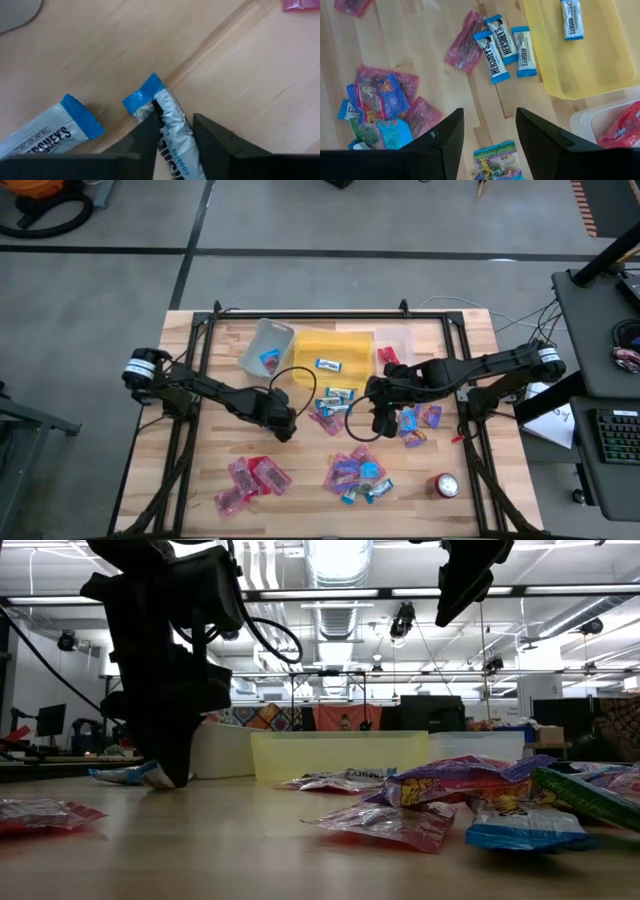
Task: Sort candy
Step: Put the white chocolate into the yellow bin
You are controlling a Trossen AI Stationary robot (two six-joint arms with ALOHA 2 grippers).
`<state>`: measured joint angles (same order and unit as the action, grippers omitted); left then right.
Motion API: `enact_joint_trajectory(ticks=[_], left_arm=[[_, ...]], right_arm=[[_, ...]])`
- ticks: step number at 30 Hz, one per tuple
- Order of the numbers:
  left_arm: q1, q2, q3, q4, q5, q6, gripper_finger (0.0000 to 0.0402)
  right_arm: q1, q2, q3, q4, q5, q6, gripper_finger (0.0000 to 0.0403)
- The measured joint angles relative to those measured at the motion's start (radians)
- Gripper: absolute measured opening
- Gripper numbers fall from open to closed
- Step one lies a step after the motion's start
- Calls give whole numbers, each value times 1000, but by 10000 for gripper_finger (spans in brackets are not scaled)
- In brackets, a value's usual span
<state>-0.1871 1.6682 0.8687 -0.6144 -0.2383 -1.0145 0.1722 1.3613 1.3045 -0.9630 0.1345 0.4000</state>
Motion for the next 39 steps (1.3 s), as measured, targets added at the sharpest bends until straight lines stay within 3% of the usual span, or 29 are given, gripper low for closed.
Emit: enact_joint_trajectory(ticks=[6, 10, 16, 21, 25, 30, 39], left_arm=[[-10, -35, 2, -7, 33, 48, 13], [-10, -98, 30, -7, 63, 143, 16], [47, -205, 131, 1, 71, 449, 11], [176, -229, 240, 51, 71, 789, 10], [316, -187, 342, 62, 85, 1002, 9], [469, -92, 427, 58, 184, 1194, 8], [586, 116, 519, 58, 323, 1415, 9]], right_arm=[[0, 0, 0, 0, 1, -18, 173], [0, 0, 0, -1, 24, -59, 173], [-5, 0, 0, 0, 84, -170, 173], [-56, 0, 0, 2, 162, -281, 173], [-142, -3, 0, 5, 161, -354, 173], [-252, -23, -1, 7, 149, -411, 173], [-334, -81, -28, 8, 94, -404, 173]])
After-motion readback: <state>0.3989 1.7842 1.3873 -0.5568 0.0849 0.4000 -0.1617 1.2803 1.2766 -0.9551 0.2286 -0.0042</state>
